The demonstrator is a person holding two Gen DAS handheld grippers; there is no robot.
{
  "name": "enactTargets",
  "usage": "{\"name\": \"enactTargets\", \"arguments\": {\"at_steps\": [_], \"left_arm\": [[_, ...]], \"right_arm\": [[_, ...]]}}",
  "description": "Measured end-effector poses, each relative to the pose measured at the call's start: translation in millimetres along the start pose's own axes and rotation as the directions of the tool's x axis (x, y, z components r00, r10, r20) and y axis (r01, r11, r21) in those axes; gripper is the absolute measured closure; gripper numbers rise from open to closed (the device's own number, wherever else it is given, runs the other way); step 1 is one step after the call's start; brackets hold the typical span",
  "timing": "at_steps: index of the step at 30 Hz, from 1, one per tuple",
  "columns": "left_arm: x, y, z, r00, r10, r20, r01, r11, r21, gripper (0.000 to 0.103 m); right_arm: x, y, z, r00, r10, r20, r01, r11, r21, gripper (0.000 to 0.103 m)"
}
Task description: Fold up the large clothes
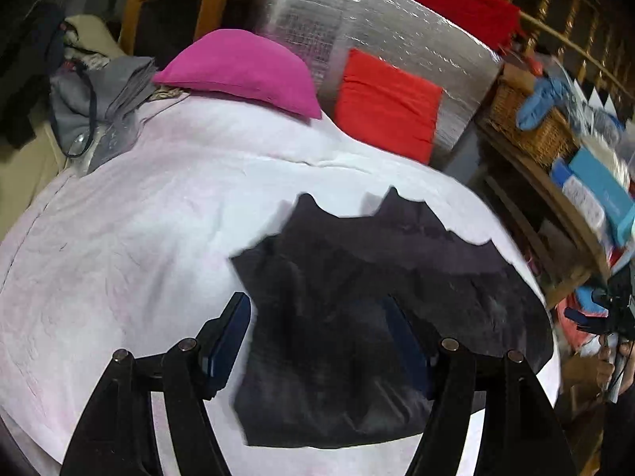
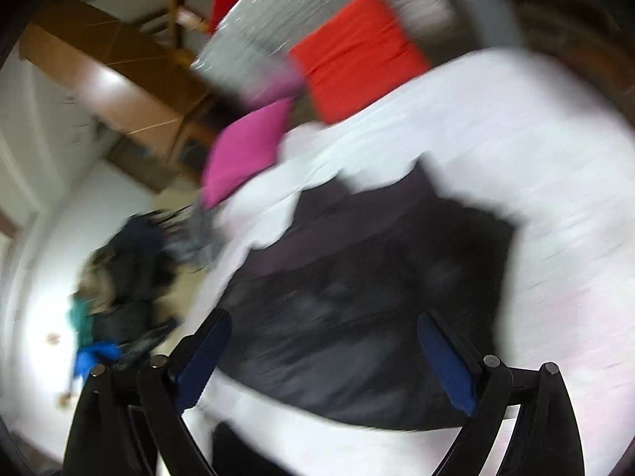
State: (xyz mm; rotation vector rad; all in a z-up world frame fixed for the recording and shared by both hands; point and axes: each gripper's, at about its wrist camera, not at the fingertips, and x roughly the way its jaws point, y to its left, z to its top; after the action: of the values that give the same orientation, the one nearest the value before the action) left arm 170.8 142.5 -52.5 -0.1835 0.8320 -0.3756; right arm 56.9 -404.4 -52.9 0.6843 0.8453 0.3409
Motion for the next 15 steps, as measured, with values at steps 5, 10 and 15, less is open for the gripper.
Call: {"name": "enactTargets", "arguments": {"at_steps": [5, 10, 15], "left_arm": [[55, -9, -23, 0.980, 0.168, -0.107, -0.170, 0.985, -0.009, 0.031], [77, 2, -36, 0.962, 0.216, -0.164, -0.225, 0.974, -0.033, 0.031], [78, -1, -33, 0.955, 0.252, -0.155, -0.254, 0.967, 0.007, 0.030]], "right_arm": [[27, -78, -14, 0.991, -0.136, 0.004, 0.131, 0.959, 0.253, 0.007], [21, -42, 7, 0.995, -0.095, 0.032, 0.088, 0.981, 0.170, 0.007], [45, -11, 38, 0.996, -0.081, 0.025, 0.079, 0.995, 0.067, 0.006]]}}
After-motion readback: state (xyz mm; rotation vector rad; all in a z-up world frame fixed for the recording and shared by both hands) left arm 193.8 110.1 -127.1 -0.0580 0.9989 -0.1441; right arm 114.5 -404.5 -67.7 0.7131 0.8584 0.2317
